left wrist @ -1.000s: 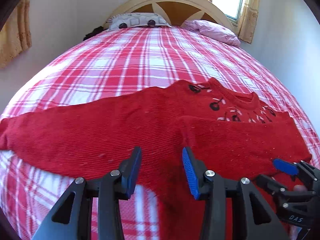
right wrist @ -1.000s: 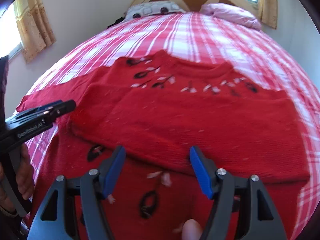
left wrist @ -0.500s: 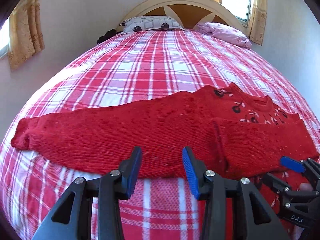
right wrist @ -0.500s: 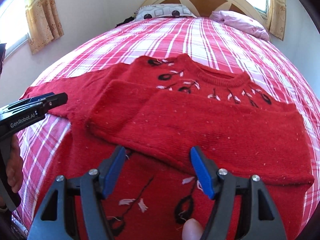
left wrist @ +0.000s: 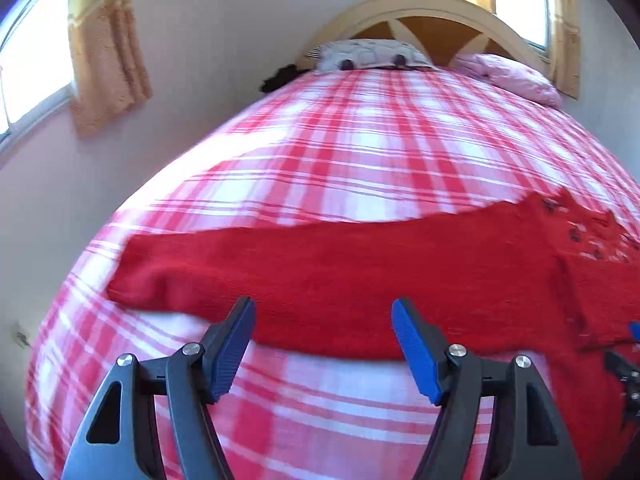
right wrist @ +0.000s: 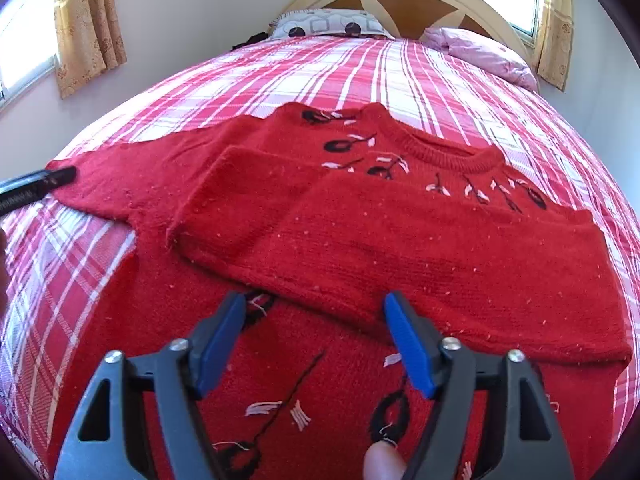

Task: Fold small clothes
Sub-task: 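Move the left tool to the other sleeve cuff and close on it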

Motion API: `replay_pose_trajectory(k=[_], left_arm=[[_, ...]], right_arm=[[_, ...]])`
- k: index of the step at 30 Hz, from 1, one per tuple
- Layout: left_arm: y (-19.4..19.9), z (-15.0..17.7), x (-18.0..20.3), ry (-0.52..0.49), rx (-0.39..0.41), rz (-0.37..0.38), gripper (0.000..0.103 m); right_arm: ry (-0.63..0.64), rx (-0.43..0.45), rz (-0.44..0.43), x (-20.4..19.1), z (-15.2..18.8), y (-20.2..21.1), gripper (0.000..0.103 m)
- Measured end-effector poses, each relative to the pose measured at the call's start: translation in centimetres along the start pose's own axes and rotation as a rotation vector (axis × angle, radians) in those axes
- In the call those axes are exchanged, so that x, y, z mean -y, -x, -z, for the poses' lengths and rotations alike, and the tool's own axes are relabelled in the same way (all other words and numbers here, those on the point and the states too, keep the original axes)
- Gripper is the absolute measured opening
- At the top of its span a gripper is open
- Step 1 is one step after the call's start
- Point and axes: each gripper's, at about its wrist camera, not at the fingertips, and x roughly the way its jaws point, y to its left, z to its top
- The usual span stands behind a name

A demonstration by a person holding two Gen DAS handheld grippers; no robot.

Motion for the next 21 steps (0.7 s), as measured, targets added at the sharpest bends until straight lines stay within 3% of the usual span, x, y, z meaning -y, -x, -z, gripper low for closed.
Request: replay_pose_trajectory(k=[3, 6, 10, 13, 18, 21], left_arm=[[-1.0, -0.6, -5.7, 0.070, -0.029, -0.073, 0.071], [-2.1, -1.1, -11.9, 0.200, -0.051, -0.132, 0.071], [-3.5, -0.8, -17.5, 0.361, -0.101, -0.108, 0.071], [-4.7, -0.3, -18.7, 0.407, -0.131, -0.070, 0.071], [-6.2, 0.2, -17.4, 0.429, -0.166, -0.026, 0.067], [-7.6, 0.0, -16.7, 0.428, -0.170, -0.075, 0.063]], right_arm=[[0.007, -0.016, 0.024, -0.2, 0.0, -0.4, 0.095], [0.011, -0.028, 0.010, -0.2, 0.0, -0.7, 0.100], [0.020, -0.032, 0.017, -0.3, 0.0, -0.8, 0.101], [0.020, -0.030, 0.016, -0.4, -0.1, -0.9, 0.101], [0.021, -0.024, 0.019, -0.5, 0.0, -0.8, 0.102], [0.021, -0.021, 0.020, -0.5, 0.1, -0.8, 0.102]])
